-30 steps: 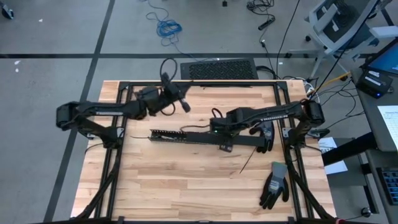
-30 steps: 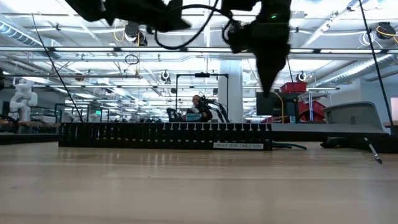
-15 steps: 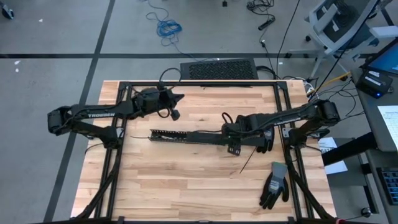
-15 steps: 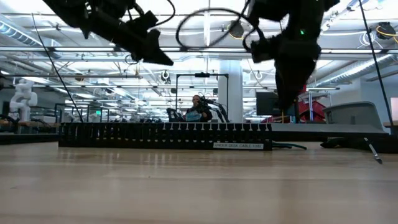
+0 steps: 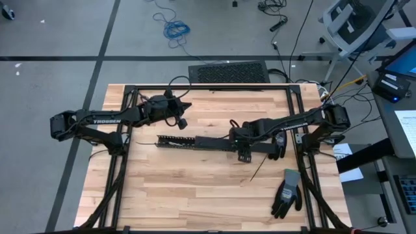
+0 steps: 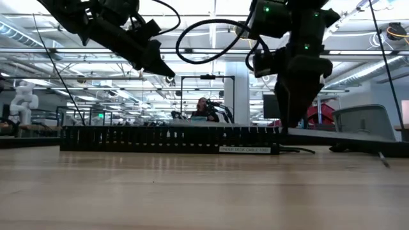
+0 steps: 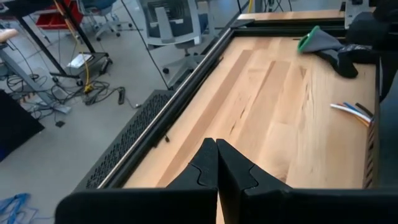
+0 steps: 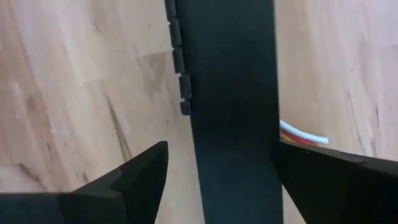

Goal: Ziptie cables
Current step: Close the black cable duct cover

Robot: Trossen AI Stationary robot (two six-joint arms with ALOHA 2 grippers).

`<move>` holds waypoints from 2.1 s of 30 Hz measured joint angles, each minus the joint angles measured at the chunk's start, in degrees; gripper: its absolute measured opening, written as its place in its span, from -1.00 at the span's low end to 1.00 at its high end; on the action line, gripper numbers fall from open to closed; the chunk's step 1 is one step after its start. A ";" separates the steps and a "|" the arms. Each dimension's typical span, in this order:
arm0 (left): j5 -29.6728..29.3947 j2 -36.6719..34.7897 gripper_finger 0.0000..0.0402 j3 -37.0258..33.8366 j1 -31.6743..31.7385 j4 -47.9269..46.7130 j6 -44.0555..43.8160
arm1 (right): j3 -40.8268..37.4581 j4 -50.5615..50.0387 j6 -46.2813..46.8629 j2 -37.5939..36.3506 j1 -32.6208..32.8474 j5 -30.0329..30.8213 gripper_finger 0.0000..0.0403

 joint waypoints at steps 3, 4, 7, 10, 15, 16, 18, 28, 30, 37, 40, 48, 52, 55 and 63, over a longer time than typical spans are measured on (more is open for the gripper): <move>-0.04 0.02 -1.00 0.00 0.00 -0.21 -0.02 | 0.04 2.02 -1.74 1.07 0.00 1.04 0.36; -0.04 0.01 -1.00 0.00 0.00 -0.21 -0.02 | 0.09 2.28 -2.32 1.25 0.00 1.14 0.36; -0.04 0.00 -1.00 0.00 0.00 -0.53 -0.02 | 0.07 1.72 -4.01 1.32 0.00 1.62 0.36; -0.04 0.02 -1.00 0.00 0.00 -0.60 -0.02 | 0.02 1.64 -5.45 1.40 0.03 4.10 0.36; -0.06 0.02 -1.00 0.00 0.00 -0.71 -0.02 | -0.04 1.60 -6.00 1.55 -0.10 8.67 0.36; -0.06 0.02 -1.00 0.00 0.00 -0.72 -0.02 | -0.04 1.63 -5.43 1.55 -0.36 8.71 0.36; -0.06 0.02 -1.00 0.00 0.00 -0.78 -0.02 | 0.14 1.46 -4.48 1.55 -0.41 8.00 0.36; -0.08 0.02 -1.00 0.00 0.04 -1.82 0.00 | 0.26 1.83 -7.14 1.55 -0.74 8.71 0.36; -0.08 0.02 -1.00 0.00 0.04 -1.81 0.02 | 0.26 1.75 -8.88 1.55 -1.21 10.41 0.36; -0.08 0.02 -1.00 0.02 0.04 -2.13 0.02 | 0.22 -0.47 -7.15 1.53 -7.19 5.37 0.36; -0.08 0.02 -1.00 0.02 0.04 -2.75 0.00 | 0.22 -0.13 -8.39 1.51 -9.61 1.79 0.36; -0.08 0.02 -1.00 0.02 0.04 -5.96 0.00 | 0.24 1.50 -13.29 4.17 -14.47 -8.15 0.36; -0.08 0.02 -1.00 0.02 0.04 -6.70 -0.02 | 0.22 2.01 -15.84 8.13 -15.09 -10.11 0.36; -0.08 0.02 -1.00 0.02 0.04 -6.67 -0.02 | 0.45 3.23 -17.36 9.70 -15.08 -9.63 0.36; -0.07 0.02 -1.00 0.02 0.04 -6.66 -0.02 | 0.37 4.35 -16.75 10.38 -15.17 -10.37 0.33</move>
